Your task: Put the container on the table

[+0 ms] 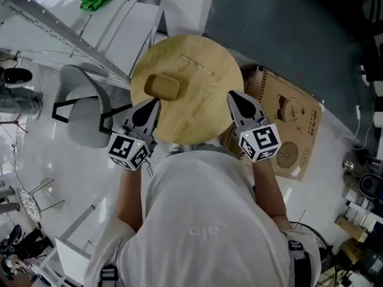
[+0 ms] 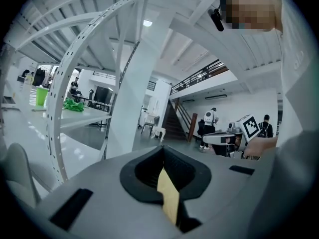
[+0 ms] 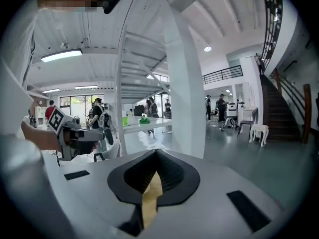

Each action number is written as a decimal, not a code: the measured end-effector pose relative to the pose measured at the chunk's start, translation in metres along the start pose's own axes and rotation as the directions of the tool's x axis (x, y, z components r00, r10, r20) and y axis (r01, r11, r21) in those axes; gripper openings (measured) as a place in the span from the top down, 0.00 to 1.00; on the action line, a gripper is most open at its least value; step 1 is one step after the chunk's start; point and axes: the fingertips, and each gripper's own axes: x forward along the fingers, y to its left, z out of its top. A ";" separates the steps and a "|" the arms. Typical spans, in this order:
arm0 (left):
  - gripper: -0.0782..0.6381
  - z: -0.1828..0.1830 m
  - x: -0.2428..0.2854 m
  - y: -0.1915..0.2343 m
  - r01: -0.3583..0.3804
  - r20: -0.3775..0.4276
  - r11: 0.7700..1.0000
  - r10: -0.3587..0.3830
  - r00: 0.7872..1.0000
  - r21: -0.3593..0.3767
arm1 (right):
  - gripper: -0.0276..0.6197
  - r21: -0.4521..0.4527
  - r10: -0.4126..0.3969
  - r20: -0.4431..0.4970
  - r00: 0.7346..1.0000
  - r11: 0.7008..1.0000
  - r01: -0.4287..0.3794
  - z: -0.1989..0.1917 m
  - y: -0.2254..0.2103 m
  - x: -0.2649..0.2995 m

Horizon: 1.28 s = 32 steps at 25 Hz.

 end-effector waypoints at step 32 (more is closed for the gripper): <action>0.87 0.027 0.041 -0.024 0.065 0.034 0.998 -0.066 0.997 0.026 | 0.92 0.031 -0.139 0.056 0.989 0.990 0.137 0.008 -0.046 -0.041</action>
